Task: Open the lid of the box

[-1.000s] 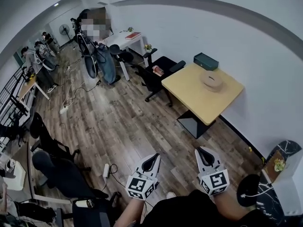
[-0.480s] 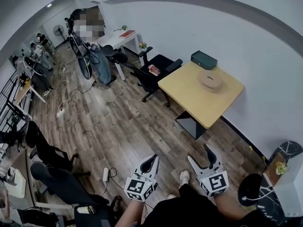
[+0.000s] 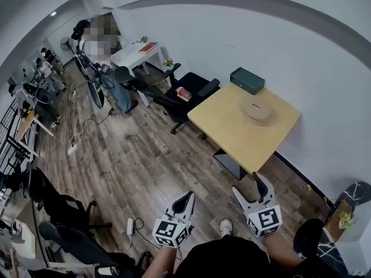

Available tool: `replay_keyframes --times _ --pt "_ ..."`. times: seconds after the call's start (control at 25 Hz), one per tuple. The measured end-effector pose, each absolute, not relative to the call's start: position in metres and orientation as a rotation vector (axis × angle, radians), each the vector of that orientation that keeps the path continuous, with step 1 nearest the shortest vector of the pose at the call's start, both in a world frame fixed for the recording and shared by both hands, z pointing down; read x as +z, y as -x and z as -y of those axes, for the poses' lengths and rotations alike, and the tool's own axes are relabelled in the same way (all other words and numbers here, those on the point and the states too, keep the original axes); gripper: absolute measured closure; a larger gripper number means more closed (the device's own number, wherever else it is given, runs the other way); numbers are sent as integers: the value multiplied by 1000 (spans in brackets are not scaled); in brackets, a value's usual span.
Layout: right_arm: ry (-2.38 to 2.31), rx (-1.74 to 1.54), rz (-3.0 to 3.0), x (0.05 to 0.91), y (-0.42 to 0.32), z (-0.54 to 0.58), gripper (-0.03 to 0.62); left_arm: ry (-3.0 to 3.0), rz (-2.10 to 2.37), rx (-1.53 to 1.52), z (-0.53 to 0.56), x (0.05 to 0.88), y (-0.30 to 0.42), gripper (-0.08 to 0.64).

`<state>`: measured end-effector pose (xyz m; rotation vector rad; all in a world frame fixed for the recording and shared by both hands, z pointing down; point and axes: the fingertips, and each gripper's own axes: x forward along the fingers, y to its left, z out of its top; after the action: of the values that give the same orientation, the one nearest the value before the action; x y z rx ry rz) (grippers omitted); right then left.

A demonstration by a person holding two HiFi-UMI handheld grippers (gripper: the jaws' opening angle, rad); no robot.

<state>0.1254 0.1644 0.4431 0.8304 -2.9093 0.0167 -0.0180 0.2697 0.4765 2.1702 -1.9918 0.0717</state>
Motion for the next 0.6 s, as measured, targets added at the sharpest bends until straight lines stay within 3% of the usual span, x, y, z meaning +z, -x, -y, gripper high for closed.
replay_keyframes --times 0.6 --pt "-746 2 2878 454 -102 -54 261 -2194 1973 85 -151 482 27 538"
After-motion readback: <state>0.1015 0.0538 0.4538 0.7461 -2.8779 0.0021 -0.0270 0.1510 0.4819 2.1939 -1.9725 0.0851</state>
